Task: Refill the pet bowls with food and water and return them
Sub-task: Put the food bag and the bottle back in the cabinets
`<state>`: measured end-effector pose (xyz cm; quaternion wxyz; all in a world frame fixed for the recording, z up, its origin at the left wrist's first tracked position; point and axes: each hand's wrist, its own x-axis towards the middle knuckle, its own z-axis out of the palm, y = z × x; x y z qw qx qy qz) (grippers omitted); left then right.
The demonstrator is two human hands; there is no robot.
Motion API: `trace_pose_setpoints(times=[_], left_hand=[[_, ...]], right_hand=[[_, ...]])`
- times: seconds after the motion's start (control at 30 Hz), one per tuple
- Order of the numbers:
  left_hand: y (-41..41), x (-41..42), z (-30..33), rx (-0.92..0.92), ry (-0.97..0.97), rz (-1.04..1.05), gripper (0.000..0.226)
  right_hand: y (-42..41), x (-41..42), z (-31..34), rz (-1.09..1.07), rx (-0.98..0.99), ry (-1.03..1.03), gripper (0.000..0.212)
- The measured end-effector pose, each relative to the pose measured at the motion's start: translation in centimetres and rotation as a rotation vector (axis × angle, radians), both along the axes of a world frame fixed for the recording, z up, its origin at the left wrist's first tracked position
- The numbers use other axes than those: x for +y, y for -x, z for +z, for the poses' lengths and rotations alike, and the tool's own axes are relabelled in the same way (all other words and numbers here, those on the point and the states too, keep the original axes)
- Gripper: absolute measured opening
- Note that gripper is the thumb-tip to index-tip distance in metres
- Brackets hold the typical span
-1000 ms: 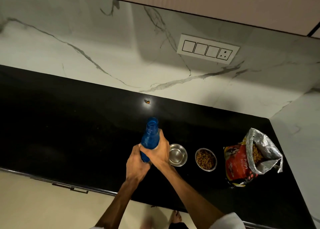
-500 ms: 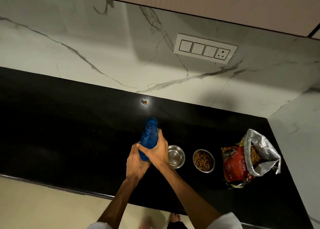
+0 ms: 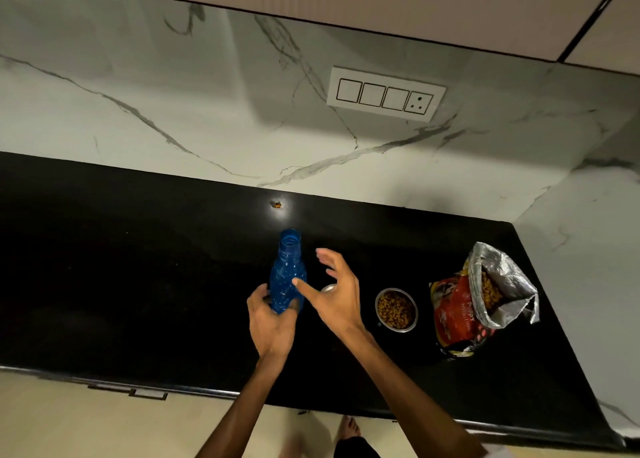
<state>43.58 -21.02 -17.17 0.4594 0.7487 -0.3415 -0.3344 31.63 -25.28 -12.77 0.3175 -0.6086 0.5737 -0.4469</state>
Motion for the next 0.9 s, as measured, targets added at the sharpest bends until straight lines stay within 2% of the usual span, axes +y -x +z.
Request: trace_pose_setpoints(times=[0.1, 0.3, 0.6, 0.9], left_hand=[[1.1, 0.2, 2.3, 0.107, 0.095, 0.094, 0.048], [3.8, 0.1, 7.1, 0.315, 0.297, 0.160, 0.035], [10.4, -1.8, 16.3, 0.532, 0.421, -0.143, 0.015], [16.4, -4.4, 25.1, 0.539, 0.544, -0.389, 0.012]], right_hand=[[1.6, 0.3, 2.2, -0.048, -0.045, 0.049, 0.063], [5.0, 0.7, 7.5, -0.116, -0.094, 0.184, 0.055], [10.3, 0.6, 15.4, -0.189, -0.090, 0.388, 0.050], [16.0, -0.4, 21.5, -0.298, -0.044, 0.580, 0.052]])
